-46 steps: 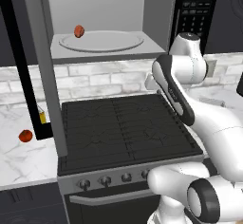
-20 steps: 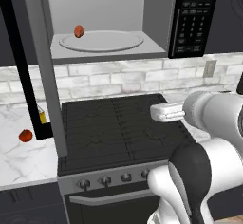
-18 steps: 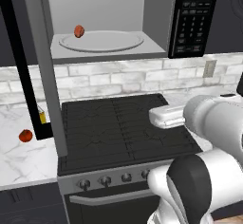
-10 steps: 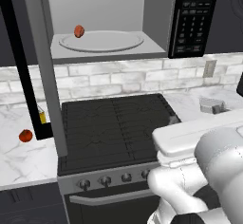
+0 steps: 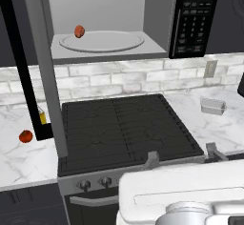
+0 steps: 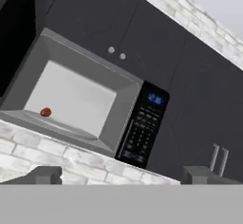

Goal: Close the microwave door.

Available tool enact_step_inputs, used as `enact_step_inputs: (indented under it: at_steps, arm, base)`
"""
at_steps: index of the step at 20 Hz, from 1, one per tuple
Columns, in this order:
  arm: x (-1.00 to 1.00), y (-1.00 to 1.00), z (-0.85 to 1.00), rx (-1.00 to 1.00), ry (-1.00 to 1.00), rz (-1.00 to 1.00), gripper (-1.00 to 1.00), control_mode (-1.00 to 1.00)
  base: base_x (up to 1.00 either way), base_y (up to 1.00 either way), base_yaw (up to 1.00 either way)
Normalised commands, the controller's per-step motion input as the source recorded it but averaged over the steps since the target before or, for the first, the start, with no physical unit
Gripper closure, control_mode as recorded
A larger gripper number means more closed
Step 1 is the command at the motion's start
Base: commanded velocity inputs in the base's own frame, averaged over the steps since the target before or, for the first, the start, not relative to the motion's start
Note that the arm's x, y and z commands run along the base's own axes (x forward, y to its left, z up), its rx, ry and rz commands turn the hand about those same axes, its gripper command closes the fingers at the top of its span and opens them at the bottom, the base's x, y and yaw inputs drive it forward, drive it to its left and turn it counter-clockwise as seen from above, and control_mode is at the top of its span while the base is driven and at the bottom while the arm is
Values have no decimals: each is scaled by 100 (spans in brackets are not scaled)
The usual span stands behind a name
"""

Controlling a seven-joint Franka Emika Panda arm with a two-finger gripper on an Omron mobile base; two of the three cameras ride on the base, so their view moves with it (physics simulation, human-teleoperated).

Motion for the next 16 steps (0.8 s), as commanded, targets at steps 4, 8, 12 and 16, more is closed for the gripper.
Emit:
enact_step_inputs:
  at_steps: [4,8,12,16]
  arm:
    - [-14,98,0,-10,-2,-18,-100,-100]
    - [3,100,0,-14,0,-14,-100,-100]
    - [17,92,-1,-25,5,-14,-100,-100]
    - [56,68,-7,-14,1,-7,-100,-100]
  base:
    - [0,0,0]
    - [0,0,0]
    - [0,0,0]
    - [0,0,0]
